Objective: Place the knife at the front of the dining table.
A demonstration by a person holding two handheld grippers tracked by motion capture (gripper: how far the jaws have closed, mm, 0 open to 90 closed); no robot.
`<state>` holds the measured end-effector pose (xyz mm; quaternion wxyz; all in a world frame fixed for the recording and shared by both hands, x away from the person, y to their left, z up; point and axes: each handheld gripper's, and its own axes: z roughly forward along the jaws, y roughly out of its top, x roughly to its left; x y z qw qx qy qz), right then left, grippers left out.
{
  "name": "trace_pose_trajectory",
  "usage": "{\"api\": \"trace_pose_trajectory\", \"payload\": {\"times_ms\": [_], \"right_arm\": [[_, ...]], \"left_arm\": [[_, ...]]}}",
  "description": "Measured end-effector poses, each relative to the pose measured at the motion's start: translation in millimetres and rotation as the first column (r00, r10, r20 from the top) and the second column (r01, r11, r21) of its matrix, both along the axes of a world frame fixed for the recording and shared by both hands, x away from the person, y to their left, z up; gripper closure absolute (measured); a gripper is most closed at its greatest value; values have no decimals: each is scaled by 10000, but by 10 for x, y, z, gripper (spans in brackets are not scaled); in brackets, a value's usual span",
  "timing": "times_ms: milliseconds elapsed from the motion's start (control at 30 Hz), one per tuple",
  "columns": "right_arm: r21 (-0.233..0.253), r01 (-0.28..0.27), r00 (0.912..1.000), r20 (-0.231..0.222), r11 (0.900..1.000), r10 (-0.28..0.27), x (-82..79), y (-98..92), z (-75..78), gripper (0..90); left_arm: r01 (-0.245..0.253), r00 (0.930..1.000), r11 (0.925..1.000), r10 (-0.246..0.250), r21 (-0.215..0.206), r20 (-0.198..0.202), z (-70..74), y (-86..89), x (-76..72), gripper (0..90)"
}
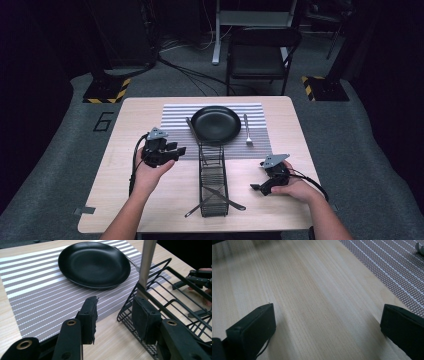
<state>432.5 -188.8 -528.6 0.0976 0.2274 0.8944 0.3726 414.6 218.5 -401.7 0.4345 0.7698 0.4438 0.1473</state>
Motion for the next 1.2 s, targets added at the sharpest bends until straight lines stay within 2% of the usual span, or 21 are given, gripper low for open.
{"api": "trace_pose_trajectory", "payload": {"times_ms": [167,433,867,1000,1200], "right_arm": [[-2,-2,10000,-3,10000,2,0,0,0,0],[0,-3,10000,-2,10000,3,0,0,0,0],[1,-2,10000,-3,10000,2,0,0,0,0],[0,2,10000,-5,10000,-2,0,0,0,0],[1,2,10000,-7,10000,-2,0,0,0,0]], "left_arm": [[222,9996,9997,-221,-74,159,55,-78,16,561],[529,9985,9985,-527,-103,169,78,-197,46,593],[789,9968,9967,-786,-202,144,55,-362,116,634],[814,9962,9965,-807,-208,319,58,-409,128,652],[777,9963,9968,-770,-191,372,54,-441,156,700]]}}
